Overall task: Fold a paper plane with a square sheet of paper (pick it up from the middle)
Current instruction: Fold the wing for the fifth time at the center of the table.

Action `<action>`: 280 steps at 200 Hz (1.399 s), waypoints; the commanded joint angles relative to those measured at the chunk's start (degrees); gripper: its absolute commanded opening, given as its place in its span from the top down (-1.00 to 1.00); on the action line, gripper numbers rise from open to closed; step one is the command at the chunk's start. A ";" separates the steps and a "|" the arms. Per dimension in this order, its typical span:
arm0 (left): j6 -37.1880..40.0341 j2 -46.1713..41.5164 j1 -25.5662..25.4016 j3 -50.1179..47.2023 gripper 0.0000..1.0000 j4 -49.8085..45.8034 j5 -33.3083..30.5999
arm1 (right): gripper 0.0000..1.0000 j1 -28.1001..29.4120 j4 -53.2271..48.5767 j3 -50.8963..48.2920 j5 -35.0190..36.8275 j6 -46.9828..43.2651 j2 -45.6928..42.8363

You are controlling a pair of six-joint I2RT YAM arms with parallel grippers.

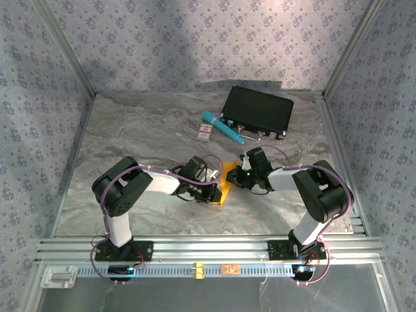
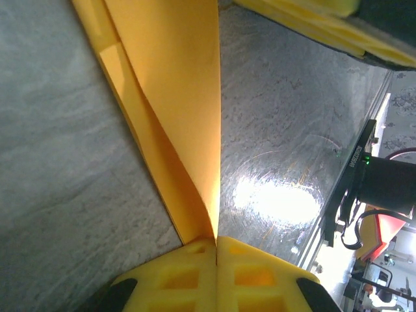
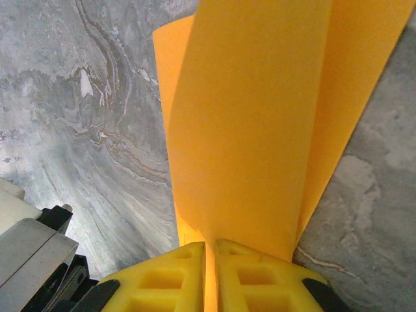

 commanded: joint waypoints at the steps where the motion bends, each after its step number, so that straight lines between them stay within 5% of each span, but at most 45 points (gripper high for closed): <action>1: 1.62 -0.71 -1.87 -1.80 0.93 -6.17 3.57 | 0.73 0.88 -2.91 -0.14 5.36 -0.59 4.24; 104: 2.99 -1.22 -2.00 -2.32 1.00 -8.34 3.26 | 0.73 0.98 -3.25 0.18 5.51 -0.52 4.52; 126: 2.90 -1.41 -2.06 -2.67 0.79 -8.51 2.87 | 0.73 1.03 -3.26 0.17 5.63 -0.51 4.52; 150: 2.84 -1.76 -2.23 -2.76 1.00 -8.28 3.10 | 0.73 1.02 -3.19 0.19 5.72 -0.27 4.77; 181: 2.97 -2.02 -2.45 -2.87 1.00 -8.36 2.82 | 0.73 1.16 -3.08 0.19 5.74 -0.19 4.81; 223: 2.23 -6.11 -2.36 -4.03 0.71 -8.43 0.17 | 0.73 1.30 -2.87 0.12 5.72 -0.07 4.84; 280: -1.65 -14.73 0.61 -5.37 0.67 -5.93 -5.37 | 0.73 1.34 -0.80 -0.76 5.72 2.47 4.75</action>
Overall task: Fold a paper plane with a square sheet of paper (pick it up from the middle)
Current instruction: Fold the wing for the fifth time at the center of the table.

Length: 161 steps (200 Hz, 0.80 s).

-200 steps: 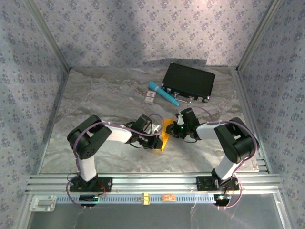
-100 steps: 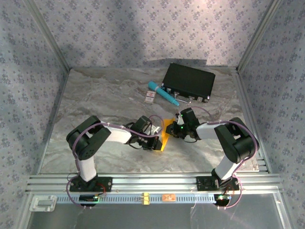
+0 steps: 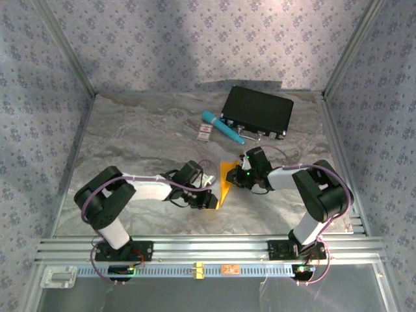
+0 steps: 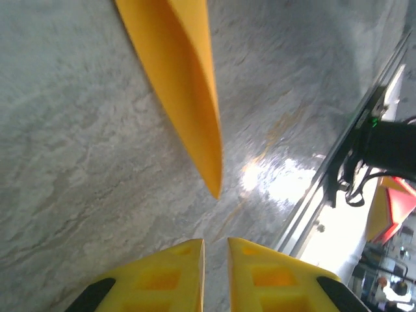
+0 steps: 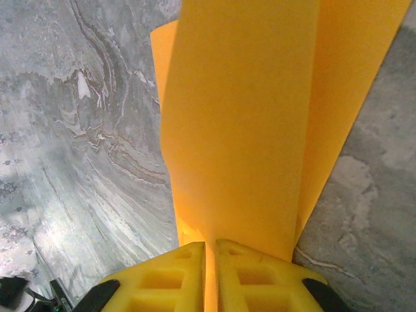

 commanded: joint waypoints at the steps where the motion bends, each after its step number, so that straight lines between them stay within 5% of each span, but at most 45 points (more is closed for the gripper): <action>1: -2.46 -3.32 2.00 -0.25 0.67 1.22 -2.24 | 0.73 1.33 -0.05 -1.33 5.68 1.60 4.55; 60: -7.33 3.73 3.25 7.91 0.84 7.19 -0.20 | 0.72 2.86 5.78 -4.98 8.51 10.29 3.57; 161: -8.43 11.60 2.29 13.05 0.89 7.79 1.87 | 0.72 3.48 4.16 -4.27 9.72 10.50 3.37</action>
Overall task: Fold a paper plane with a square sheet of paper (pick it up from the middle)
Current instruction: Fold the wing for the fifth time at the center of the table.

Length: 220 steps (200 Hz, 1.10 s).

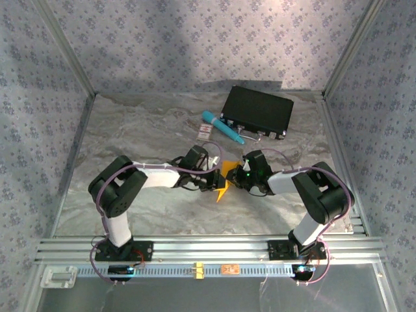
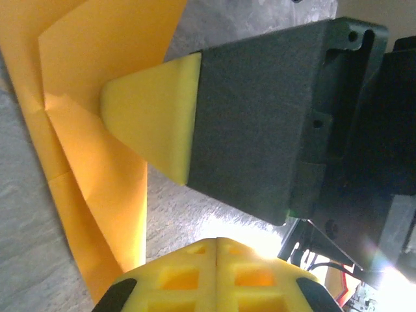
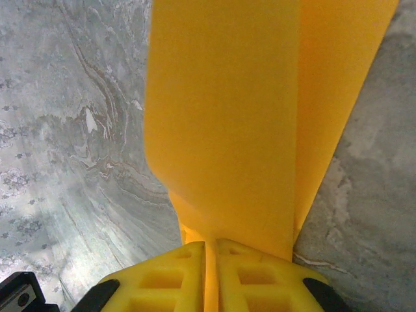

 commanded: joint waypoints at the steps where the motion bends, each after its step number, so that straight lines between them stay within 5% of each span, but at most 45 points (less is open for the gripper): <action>1: -0.01 1.57 -0.75 1.73 0.89 0.45 1.79 | 0.72 1.88 -3.16 -0.85 5.04 0.32 4.20; 79: 3.64 3.98 -1.83 3.50 0.89 -5.45 -0.95 | 0.72 1.87 -4.22 -0.60 5.30 -0.18 4.22; 220: 2.58 2.87 -2.74 -3.51 0.89 -2.39 1.61 | 0.72 1.19 -5.21 -0.95 5.95 -0.80 4.21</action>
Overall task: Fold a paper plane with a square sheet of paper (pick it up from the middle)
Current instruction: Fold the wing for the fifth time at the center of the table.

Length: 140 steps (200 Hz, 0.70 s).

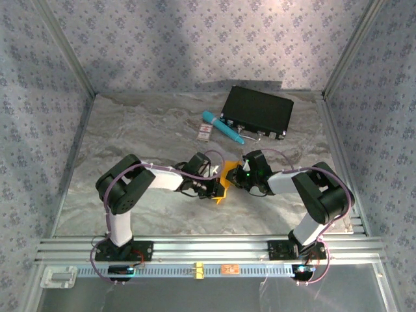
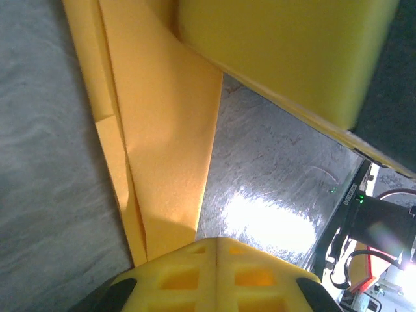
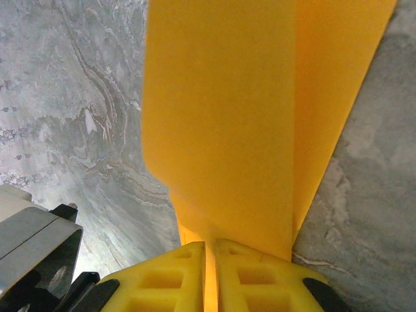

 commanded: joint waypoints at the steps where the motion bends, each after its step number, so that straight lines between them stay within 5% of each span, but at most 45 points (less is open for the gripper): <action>1: 0.17 -0.60 -1.14 -1.78 0.89 -0.86 1.81 | 0.72 1.19 -5.03 -0.95 5.72 -0.84 4.21; 140: 1.47 -5.00 -4.46 -9.37 0.94 -5.67 -2.17 | 0.72 0.93 -5.78 -0.69 6.10 -0.81 4.30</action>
